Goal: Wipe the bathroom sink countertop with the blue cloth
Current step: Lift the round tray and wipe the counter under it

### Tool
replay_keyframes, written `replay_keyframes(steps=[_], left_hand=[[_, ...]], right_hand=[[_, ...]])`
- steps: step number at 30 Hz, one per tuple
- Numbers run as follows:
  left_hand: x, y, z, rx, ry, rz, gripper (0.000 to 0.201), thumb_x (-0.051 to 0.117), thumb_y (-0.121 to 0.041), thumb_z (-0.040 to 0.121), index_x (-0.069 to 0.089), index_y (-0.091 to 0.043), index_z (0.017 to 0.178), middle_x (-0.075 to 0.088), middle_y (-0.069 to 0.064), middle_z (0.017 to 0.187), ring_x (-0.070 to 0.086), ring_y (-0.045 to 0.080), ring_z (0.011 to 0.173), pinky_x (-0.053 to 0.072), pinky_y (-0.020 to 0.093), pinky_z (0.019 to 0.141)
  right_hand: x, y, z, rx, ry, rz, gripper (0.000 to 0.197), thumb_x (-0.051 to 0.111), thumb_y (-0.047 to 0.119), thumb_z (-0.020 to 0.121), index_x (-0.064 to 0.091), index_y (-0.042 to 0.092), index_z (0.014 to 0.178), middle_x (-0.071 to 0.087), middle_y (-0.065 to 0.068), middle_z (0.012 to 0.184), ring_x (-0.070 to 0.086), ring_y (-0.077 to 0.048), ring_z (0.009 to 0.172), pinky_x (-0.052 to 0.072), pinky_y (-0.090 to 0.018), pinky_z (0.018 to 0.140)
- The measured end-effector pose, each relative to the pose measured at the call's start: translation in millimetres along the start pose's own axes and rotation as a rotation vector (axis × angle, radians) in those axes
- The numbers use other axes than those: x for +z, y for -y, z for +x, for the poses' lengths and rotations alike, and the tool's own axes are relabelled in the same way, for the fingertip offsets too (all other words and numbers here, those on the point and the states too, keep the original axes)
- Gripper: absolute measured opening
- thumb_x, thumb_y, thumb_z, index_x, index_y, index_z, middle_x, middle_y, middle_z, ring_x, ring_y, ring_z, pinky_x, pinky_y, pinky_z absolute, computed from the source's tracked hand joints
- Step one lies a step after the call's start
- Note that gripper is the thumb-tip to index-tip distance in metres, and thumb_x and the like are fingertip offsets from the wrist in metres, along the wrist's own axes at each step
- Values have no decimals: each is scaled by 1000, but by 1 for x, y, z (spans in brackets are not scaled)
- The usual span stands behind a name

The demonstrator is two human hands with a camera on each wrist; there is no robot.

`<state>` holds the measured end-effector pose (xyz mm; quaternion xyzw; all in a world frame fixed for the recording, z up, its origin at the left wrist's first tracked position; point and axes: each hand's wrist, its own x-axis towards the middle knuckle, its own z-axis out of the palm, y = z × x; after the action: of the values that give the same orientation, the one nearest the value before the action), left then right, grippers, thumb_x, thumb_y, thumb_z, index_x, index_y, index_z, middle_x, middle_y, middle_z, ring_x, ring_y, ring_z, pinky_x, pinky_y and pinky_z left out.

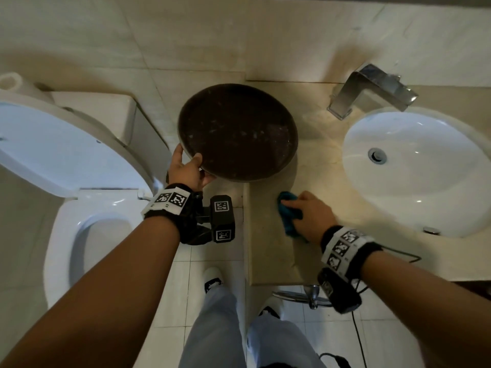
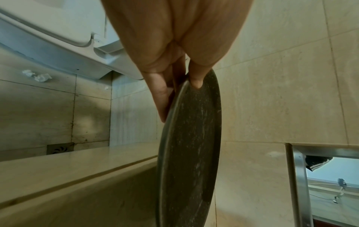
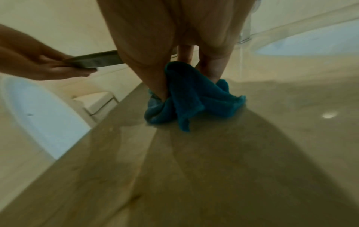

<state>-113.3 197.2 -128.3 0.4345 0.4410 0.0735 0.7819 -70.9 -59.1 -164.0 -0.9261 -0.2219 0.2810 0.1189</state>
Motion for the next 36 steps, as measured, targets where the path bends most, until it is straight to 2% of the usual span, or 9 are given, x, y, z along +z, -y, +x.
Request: replay_keyframes(steps=[8,16,20,22,24,26,29,32,36], left_hand=[[7,-2,0,-4,26,-35,59,40,-3,97,27,-36,144,41,14,142,51,36,121,48,57,91],[11,-2,-3,8,30,-30,58,40,-2,97,29,-35,143,43,15,141,52,36,120,49,57,89],[13,-1,-4,3,46,-24,58,40,-3,97,27,-35,144,41,15,142,50,37,122,48,57,92],[13,0,-3,-3,54,-30,59,40,-3,97,26,-34,144,40,15,143,48,38,123,46,58,93],[15,1,-1,-1,58,-31,59,41,-3,97,26,-34,144,40,15,144,48,38,124,46,59,93],[17,2,1,6,56,-28,58,41,-3,97,28,-34,144,41,14,143,49,38,123,47,59,92],[21,5,7,7,62,-24,58,41,-3,97,29,-35,143,40,14,143,48,39,123,47,59,92],[25,7,12,11,69,-5,58,41,-3,97,29,-35,143,40,15,143,49,39,122,47,59,91],[29,8,20,7,78,-1,57,42,-3,97,29,-34,143,41,15,142,50,40,120,48,57,89]], right_hand=[[18,22,-9,-97,75,6,46,57,17,87,50,27,131,46,-5,122,49,-27,110,39,-26,93],[17,19,-14,-265,291,-47,29,62,13,83,60,22,111,48,-4,120,52,-25,104,49,-34,91],[2,8,-15,-334,369,-266,26,61,12,83,64,23,107,43,-4,123,45,-25,109,41,-30,92],[-13,3,-14,-314,391,-464,24,52,13,88,62,18,110,44,-7,124,43,-25,112,38,-32,91],[-32,-8,-10,-270,349,-525,24,50,12,89,63,17,109,45,-7,124,43,-24,113,38,-31,90],[-52,-24,-4,-202,233,-385,24,54,6,85,67,16,102,47,-7,122,45,-25,111,39,-30,92],[-82,-40,7,-88,-68,19,31,54,-11,72,73,10,86,54,-6,106,54,-27,102,40,-28,94],[-99,-41,14,-26,-246,360,37,48,-17,76,70,6,96,59,0,92,57,-26,97,44,-36,95],[-103,-40,24,34,-339,706,36,50,-12,83,64,15,102,59,-12,116,59,-30,101,49,-36,90]])
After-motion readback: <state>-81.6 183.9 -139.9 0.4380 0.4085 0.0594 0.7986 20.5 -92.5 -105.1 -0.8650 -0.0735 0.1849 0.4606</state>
